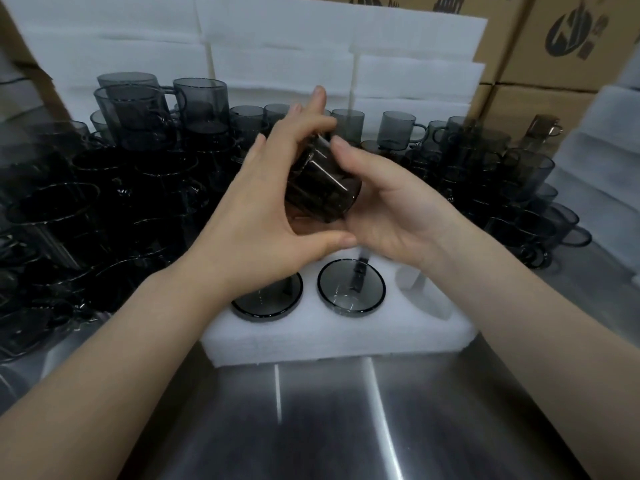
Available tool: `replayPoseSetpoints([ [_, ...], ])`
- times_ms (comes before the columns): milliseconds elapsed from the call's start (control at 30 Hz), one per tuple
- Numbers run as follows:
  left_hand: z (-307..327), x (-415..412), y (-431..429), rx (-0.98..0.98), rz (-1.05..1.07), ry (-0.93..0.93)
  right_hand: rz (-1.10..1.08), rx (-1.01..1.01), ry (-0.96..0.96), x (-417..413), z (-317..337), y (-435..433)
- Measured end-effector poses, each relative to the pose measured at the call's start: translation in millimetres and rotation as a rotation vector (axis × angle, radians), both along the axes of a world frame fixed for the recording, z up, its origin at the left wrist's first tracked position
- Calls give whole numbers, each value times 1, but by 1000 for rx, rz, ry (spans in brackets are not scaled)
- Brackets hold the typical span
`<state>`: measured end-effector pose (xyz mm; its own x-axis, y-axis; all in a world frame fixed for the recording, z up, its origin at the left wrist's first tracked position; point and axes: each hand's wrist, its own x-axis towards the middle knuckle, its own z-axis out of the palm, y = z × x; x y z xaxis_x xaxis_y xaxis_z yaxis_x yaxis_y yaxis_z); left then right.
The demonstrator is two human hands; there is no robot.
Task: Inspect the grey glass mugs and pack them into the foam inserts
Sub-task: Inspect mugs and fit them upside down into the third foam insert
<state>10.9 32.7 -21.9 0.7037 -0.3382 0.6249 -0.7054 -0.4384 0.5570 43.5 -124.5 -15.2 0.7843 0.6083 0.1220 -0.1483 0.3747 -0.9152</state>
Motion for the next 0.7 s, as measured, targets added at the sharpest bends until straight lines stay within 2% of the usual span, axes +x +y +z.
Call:
replayPoseSetpoints([
  [167, -6, 7, 1, 66, 79, 9, -167, -15, -75, -1, 0, 0],
  [700, -6, 10, 2, 116, -52, -92, -265, 48, -47, -4, 4, 0],
])
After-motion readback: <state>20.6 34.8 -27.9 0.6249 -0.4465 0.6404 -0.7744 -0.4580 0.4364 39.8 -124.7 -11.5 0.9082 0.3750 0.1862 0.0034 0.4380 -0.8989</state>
